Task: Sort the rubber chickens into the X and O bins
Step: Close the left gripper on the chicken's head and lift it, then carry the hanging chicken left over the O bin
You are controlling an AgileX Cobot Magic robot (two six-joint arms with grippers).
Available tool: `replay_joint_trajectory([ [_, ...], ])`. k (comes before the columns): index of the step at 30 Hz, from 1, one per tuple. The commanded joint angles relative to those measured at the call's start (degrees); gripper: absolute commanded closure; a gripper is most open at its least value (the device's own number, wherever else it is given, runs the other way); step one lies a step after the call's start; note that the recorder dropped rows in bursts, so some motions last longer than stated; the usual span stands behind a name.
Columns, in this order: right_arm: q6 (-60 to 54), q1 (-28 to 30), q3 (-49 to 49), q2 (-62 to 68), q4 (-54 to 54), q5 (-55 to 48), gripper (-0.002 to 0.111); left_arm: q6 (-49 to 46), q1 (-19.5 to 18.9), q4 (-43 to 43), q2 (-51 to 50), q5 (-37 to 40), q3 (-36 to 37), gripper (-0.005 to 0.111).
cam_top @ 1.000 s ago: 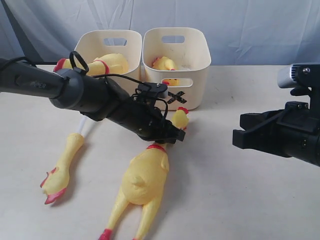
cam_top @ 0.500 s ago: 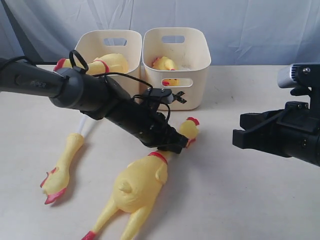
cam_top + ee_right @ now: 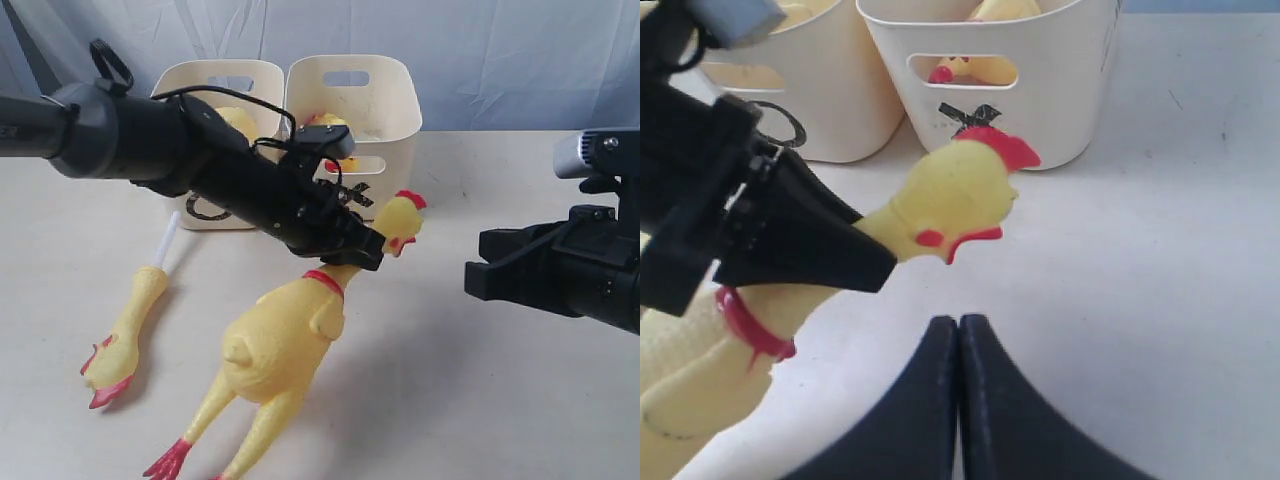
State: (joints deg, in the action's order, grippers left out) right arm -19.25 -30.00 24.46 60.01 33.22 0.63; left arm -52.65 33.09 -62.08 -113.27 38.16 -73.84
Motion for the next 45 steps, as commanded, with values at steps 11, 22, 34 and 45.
replay_joint_trajectory([
  [11,-0.05,0.27,-0.21,-0.36,-0.09,-0.94,0.109,0.07,0.12,-1.11,11.83,-12.72,-0.25,0.107],
  [22,-0.05,0.27,-0.21,-0.36,-0.09,-1.83,0.109,-0.31,0.12,-0.89,18.23,-35.44,-0.25,0.107],
  [34,-0.15,0.27,-0.21,-0.36,-0.09,-1.84,0.109,0.02,0.12,3.23,19.18,-56.07,-0.25,0.107],
  [45,-0.15,0.27,-0.21,-0.36,-0.09,-1.84,0.109,23.79,-0.88,17.15,19.18,-63.4,-0.25,0.107],
])
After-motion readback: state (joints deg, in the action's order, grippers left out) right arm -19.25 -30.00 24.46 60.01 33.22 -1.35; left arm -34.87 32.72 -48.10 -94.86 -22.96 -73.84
